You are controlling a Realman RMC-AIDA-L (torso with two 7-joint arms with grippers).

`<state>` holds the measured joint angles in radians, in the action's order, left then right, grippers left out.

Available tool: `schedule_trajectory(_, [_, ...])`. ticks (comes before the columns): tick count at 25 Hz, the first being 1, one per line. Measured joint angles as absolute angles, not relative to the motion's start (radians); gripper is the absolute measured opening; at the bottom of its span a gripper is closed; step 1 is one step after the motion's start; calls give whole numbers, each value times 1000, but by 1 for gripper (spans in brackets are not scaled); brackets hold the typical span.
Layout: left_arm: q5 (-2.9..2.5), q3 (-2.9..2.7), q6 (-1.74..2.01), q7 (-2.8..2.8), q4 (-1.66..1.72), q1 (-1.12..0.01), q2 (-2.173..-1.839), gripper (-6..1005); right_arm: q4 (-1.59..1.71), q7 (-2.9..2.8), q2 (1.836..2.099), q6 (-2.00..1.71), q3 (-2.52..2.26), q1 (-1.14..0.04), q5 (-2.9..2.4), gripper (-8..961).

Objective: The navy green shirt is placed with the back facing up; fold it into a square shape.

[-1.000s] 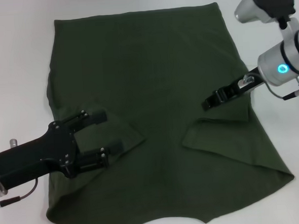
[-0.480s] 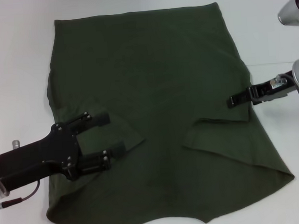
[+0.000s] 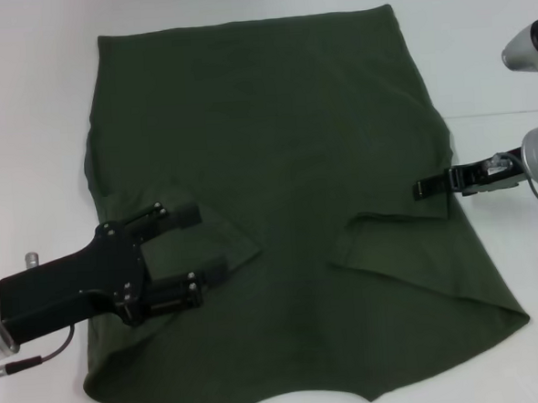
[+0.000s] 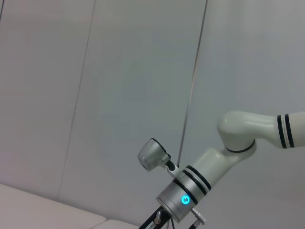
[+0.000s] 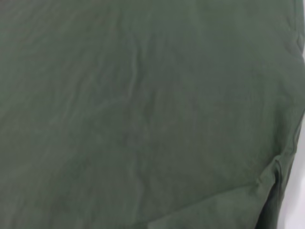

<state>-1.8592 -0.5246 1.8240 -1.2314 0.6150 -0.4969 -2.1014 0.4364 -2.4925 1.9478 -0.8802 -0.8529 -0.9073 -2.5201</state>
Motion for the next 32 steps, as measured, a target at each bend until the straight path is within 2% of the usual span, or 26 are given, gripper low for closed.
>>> schedule_trajectory(20, [-1853,-524,1826,-1233,615,-499,-2100,880,387,-2461,2000,-736,-853,-905,-2478,918])
schedule_trajectory(25, [-1853,-524,1826,-1234,615,-499,-2100,880,390,-2395,2012,-745,-853,-883,-2310,917])
schedule_trajectory(28, [-1853,-524,1826,-1233,615,-500,-2100,880,423,-2326,1998,-822,-853,-858,-2120,917])
schedule_trajectory(32, [-1853,-523,1826,-1233,615,-500,-2100,880,457,-2295,1955,-902,-853,-839,-1950,915])
